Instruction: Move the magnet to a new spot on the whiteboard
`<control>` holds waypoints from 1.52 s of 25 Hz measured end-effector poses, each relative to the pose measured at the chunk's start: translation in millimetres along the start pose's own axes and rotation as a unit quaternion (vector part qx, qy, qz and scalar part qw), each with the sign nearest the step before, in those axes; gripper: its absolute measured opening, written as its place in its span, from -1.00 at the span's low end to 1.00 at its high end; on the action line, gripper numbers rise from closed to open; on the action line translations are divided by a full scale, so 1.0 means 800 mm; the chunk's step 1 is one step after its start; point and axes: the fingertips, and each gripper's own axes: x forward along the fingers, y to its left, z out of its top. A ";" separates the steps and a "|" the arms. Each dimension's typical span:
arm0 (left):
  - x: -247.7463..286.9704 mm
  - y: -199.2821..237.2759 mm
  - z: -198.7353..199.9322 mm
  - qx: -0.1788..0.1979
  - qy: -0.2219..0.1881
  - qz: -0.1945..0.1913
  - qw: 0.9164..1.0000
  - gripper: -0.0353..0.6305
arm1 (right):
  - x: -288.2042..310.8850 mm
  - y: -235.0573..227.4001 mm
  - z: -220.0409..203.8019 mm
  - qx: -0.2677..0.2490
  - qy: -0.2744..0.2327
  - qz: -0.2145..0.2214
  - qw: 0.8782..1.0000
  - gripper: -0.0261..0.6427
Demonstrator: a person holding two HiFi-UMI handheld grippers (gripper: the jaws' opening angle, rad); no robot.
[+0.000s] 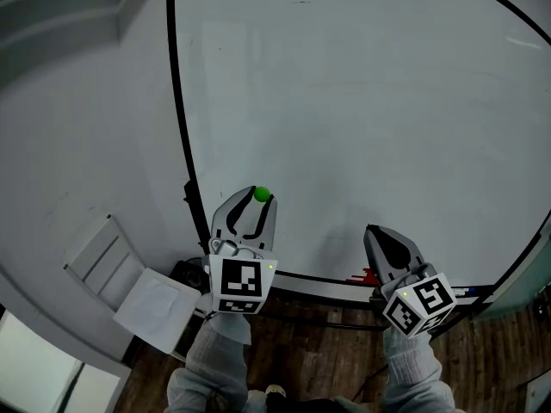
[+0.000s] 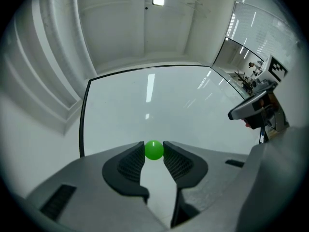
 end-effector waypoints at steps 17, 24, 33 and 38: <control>-0.017 -0.084 -0.024 -0.032 0.028 -0.042 0.998 -0.52 | -0.078 -0.023 -0.027 0.014 0.036 -0.032 0.999 -0.84; -0.019 -0.136 -0.022 -0.050 0.028 -0.064 0.996 -0.52 | -0.128 -0.043 -0.034 0.018 0.053 -0.061 0.997 -0.84; -0.021 -0.196 -0.048 -0.068 0.059 -0.092 0.992 -0.52 | -0.175 -0.060 -0.060 0.037 0.078 -0.084 0.993 -0.84; -0.006 -0.234 -0.054 -0.072 0.066 -0.114 0.989 -0.52 | -0.193 -0.078 -0.077 0.047 0.090 -0.100 0.990 -0.84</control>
